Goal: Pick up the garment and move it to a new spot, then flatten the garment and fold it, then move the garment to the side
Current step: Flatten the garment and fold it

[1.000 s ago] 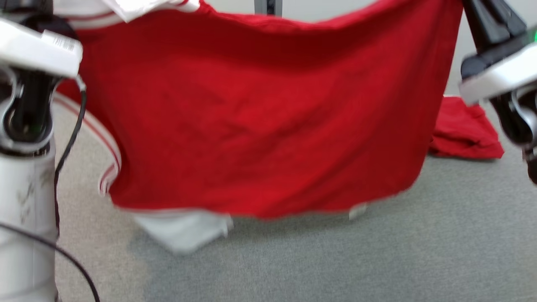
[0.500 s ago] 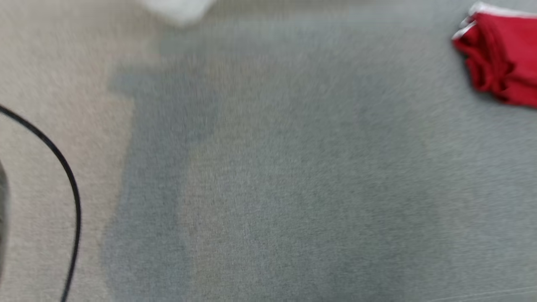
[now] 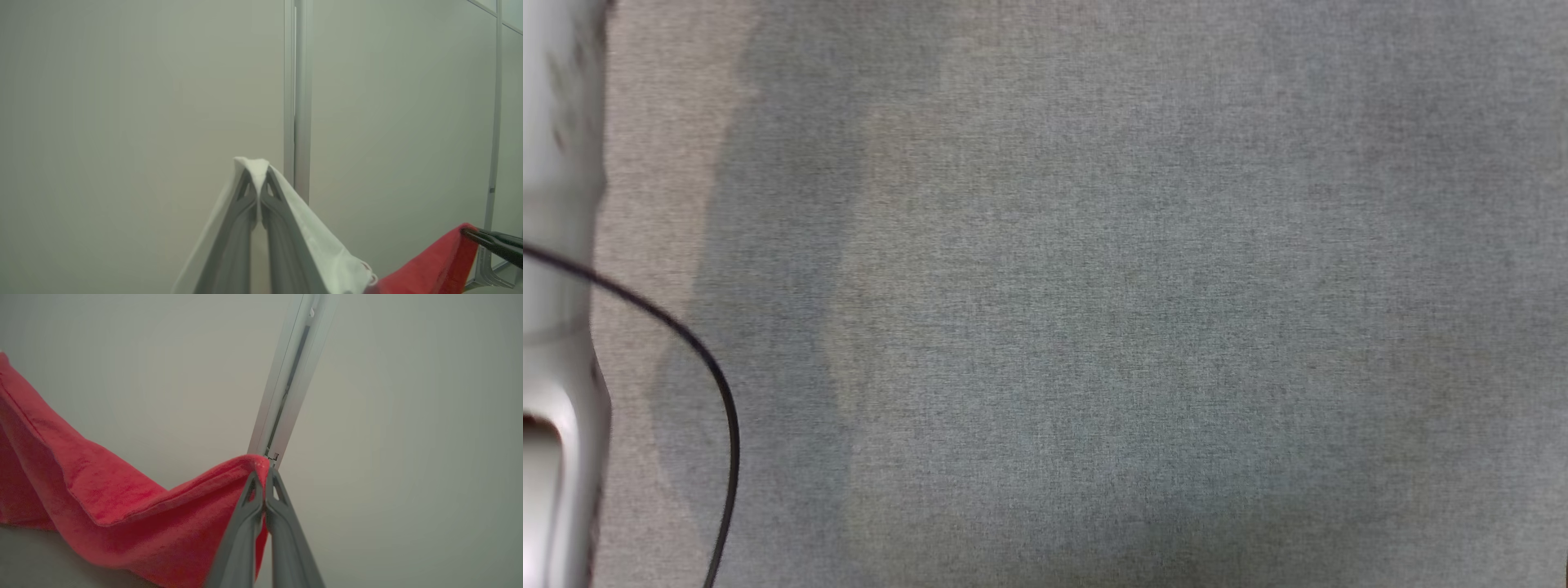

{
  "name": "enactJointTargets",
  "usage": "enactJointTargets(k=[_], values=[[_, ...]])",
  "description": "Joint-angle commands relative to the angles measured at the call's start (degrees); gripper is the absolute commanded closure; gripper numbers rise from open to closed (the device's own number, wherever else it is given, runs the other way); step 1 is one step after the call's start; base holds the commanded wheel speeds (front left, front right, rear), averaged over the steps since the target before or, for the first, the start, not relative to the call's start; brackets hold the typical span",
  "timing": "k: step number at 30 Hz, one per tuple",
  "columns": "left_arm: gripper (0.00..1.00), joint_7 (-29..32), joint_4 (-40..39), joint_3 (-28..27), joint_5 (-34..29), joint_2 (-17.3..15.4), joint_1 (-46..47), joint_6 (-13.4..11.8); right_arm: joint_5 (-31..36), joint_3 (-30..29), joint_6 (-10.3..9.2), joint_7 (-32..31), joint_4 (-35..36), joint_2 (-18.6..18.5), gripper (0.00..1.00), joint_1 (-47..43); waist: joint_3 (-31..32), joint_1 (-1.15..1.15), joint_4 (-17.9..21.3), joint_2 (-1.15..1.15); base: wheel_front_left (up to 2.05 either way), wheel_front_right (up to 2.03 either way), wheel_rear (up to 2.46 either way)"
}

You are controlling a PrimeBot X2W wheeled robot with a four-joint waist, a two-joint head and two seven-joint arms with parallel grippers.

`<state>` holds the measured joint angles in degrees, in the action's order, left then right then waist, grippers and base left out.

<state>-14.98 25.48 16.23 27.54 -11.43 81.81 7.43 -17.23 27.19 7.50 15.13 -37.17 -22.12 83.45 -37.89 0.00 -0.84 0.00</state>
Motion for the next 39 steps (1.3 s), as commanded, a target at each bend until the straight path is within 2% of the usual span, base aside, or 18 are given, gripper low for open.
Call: enactJointTargets(k=[1,9,14,19,23,32,39], values=[[1.0,-0.2,-2.0,0.6,1.3,-1.0,-3.9,0.0,-1.2,0.7,0.0,0.1,0.9,-1.8,1.0,-2.3,0.9,0.0,-0.7,0.0,0.0,0.0,0.0],[1.0,-0.2,-13.5,2.0,6.3,-6.5,-26.2,0.0,-6.0,1.1,0.0,0.1,8.4,-5.7,1.0,-19.0,8.1,0.0,-0.6,0.0,0.0,0.0,0.0],[1.0,-0.2,-20.7,2.1,6.1,-9.2,-42.6,0.0,-7.8,1.0,0.01,0.1,11.8,-7.4,1.0,-30.7,13.7,0.0,0.1,0.0,0.0,0.0,0.0],[1.0,-0.2,-26.6,2.5,4.8,-11.2,-56.6,-3.0,-8.7,1.6,0.0,0.1,13.6,-8.1,1.0,-40.2,18.0,0.0,1.3,0.0,0.0,0.0,0.0],[1.0,-0.2,-30.4,2.8,3.9,-11.5,-66.1,-6.0,-8.8,1.8,0.0,0.1,13.6,-8.0,1.0,-47.1,21.2,0.0,1.9,0.0,0.0,0.0,0.0],[1.0,-0.2,-32.6,2.1,3.1,-11.1,-80.1,-10.1,-7.2,-1.3,0.01,0.1,14.8,-6.6,1.0,-59.2,26.1,0.0,2.2,0.0,0.0,0.0,0.0],[1.0,-0.2,-34.6,2.1,3.8,-10.5,-89.3,-8.9,-4.4,-4.7,0.0,0.1,16.5,-4.8,1.0,-69.0,28.9,0.0,1.9,0.0,0.0,0.0,0.0]])
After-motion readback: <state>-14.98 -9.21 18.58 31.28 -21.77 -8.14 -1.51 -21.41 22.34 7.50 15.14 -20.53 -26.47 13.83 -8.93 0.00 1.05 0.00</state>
